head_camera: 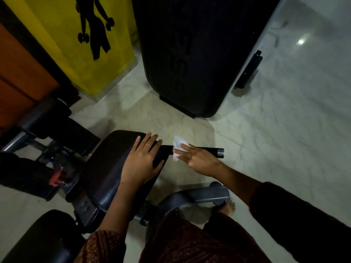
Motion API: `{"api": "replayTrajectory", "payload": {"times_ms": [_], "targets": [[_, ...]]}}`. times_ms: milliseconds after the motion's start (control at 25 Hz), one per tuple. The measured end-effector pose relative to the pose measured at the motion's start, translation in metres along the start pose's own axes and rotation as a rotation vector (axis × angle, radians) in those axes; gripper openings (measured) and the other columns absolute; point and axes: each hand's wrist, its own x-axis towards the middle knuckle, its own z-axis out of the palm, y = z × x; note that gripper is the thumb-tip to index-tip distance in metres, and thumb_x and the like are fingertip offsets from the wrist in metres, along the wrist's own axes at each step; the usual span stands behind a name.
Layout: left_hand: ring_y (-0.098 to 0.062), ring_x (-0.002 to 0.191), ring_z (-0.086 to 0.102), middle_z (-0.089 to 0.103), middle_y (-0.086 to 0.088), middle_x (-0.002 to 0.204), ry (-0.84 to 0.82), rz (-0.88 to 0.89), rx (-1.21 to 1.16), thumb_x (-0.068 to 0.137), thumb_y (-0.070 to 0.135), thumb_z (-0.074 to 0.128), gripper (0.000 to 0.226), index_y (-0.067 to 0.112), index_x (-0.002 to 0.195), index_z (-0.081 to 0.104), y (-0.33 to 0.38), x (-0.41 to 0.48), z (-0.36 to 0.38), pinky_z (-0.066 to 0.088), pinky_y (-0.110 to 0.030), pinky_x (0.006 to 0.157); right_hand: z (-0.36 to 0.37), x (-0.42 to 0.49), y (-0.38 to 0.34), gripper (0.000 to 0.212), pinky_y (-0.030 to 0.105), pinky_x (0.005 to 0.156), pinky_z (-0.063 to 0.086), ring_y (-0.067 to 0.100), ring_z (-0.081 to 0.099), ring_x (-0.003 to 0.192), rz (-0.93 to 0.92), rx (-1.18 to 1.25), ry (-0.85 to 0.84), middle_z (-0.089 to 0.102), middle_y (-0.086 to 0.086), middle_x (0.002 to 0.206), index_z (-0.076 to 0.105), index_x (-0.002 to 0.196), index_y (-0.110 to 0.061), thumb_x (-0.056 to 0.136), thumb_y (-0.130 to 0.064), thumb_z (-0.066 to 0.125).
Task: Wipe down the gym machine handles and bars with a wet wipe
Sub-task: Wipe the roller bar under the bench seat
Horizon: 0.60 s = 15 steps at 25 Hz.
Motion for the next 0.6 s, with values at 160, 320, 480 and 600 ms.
{"api": "replayTrajectory", "payload": {"times_ms": [160,320,480,600], "targets": [[-0.03,0.128,0.045,0.056,-0.013,0.129,0.007,-0.002,-0.002,0.079,0.043,0.04,0.058,0.007,0.12,0.06,0.0,0.0,-0.001,0.018,-0.04,0.109,0.005,-0.06,0.014,0.06,0.034,0.103,0.035,0.027,0.064,0.105,0.132,-0.069,0.205,0.067,0.009,0.114,0.072,0.1,-0.006,0.096,0.004,0.013],[-0.029,0.129,0.044,0.055,-0.013,0.13,0.014,-0.004,-0.003,0.079,0.044,0.04,0.059,0.008,0.121,0.06,0.0,0.0,0.0,0.021,-0.042,0.11,0.004,-0.093,0.009,0.051,0.036,0.097,0.044,0.034,0.066,0.099,0.305,-0.079,0.305,0.068,0.018,0.109,0.071,0.096,0.002,0.092,0.008,0.021],[-0.03,0.127,0.046,0.057,-0.013,0.128,0.025,-0.01,-0.002,0.08,0.043,0.04,0.057,0.007,0.119,0.061,0.001,0.0,0.001,0.022,-0.042,0.109,-0.017,-0.052,0.001,0.05,0.04,0.098,0.043,0.035,0.062,0.106,0.478,0.251,0.41,0.061,0.022,0.12,0.062,0.115,0.001,0.082,0.006,0.025],[-0.029,0.127,0.046,0.057,-0.013,0.128,0.027,-0.003,0.007,0.081,0.043,0.041,0.056,0.008,0.119,0.061,0.001,0.0,0.001,0.026,-0.043,0.109,-0.033,0.018,-0.008,0.059,0.04,0.098,0.044,0.033,0.051,0.12,0.531,0.58,0.138,0.037,0.015,0.146,0.044,0.137,-0.01,0.083,0.011,0.039]]}}
